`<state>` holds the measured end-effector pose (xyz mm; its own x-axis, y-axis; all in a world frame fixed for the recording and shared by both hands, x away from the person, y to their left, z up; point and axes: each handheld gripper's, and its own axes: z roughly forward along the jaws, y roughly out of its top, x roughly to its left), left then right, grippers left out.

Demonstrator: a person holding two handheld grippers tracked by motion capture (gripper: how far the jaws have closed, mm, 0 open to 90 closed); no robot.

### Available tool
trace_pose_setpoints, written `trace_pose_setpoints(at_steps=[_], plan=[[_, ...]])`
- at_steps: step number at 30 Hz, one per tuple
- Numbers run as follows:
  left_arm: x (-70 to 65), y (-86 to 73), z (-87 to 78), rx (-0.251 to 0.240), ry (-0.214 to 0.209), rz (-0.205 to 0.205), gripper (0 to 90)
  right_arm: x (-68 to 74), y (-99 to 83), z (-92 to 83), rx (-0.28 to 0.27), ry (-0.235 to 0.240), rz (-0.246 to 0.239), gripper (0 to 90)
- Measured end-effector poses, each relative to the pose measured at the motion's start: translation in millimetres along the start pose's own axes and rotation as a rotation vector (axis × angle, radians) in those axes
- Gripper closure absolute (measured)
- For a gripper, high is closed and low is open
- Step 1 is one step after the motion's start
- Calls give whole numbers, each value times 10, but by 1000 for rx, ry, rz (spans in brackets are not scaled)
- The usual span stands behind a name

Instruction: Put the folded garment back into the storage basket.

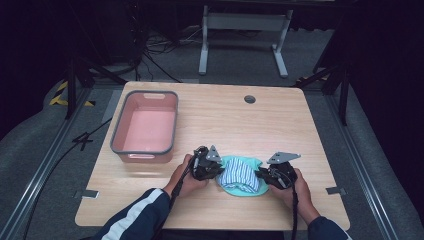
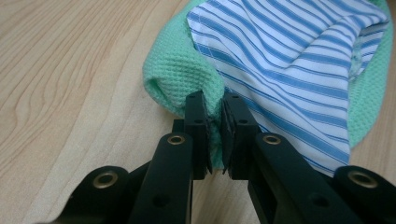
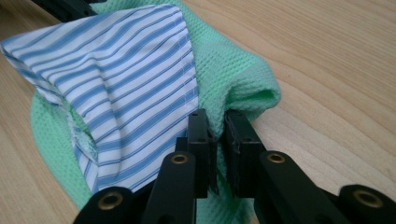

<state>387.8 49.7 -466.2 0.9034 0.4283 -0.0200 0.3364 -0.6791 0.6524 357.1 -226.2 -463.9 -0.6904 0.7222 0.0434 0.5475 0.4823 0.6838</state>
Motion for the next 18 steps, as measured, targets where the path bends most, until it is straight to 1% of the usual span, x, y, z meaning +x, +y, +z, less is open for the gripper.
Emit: trace_pose_setpoints(at_steps=[3, 5, 6, 12, 13, 18], plan=[[5, 13, -25, -7, 6, 1, 820, 2, 10, -36, -12, 2, -4, 817], [9, 15, -32, -10, -3, -4, 820, 7, 18, -62, -21, 3, 1, 817], [11, 18, -43, -8, 0, -6, 820, 5, 19, -71, -21, 4, -3, 817], [6, 46, -88, -20, -2, 1, 821, 9, 40, -123, -33, 10, 0, 817], [6, 50, -94, -22, -1, 1, 821, 12, 45, -131, -36, 14, 6, 816], [1, 86, -127, -19, 1, 5, 821, 13, 65, -163, -43, 16, 8, 816]])
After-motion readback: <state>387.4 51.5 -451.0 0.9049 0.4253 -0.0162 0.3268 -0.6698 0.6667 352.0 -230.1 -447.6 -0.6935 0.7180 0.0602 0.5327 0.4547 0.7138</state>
